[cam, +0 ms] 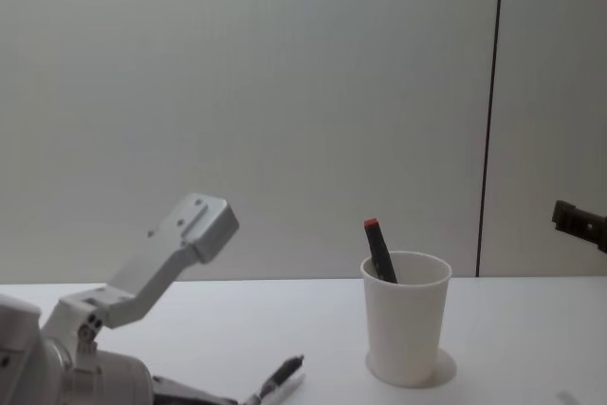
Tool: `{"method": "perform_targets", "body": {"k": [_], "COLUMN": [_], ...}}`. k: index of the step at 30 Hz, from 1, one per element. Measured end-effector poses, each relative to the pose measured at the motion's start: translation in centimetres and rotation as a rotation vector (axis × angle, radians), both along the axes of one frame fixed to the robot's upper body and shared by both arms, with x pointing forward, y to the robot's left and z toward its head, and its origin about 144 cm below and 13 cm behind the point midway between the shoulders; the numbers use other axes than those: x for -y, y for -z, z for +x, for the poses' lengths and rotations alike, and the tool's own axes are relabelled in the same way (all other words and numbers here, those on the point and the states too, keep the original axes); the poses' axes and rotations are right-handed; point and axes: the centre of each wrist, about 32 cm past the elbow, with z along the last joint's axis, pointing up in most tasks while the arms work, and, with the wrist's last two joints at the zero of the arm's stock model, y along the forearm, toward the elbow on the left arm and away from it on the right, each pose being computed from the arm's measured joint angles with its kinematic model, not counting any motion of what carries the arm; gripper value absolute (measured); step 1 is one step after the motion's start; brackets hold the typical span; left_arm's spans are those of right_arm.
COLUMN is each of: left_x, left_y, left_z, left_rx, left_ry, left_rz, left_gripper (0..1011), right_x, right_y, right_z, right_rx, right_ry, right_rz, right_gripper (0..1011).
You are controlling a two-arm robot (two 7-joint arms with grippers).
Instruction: Place the pen into the pen holder.
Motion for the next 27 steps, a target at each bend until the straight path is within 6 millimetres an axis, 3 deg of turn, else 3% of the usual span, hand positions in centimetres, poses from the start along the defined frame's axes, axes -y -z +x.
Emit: {"method": "perform_targets", "body": {"k": [27], "left_x": [-1.3], "left_y": [-1.7], "left_z": [-2.2], "left_rx": [0.373], "left_ry": [0.0], "left_rz": [-0.132], "left_gripper": [130], "right_x": [0.0], "right_y": [0.0], "right_z": [0.0], "right_rx": [0.0], "right_ry": [0.0], "right_rz": [0.0], "right_gripper": [1002]}}
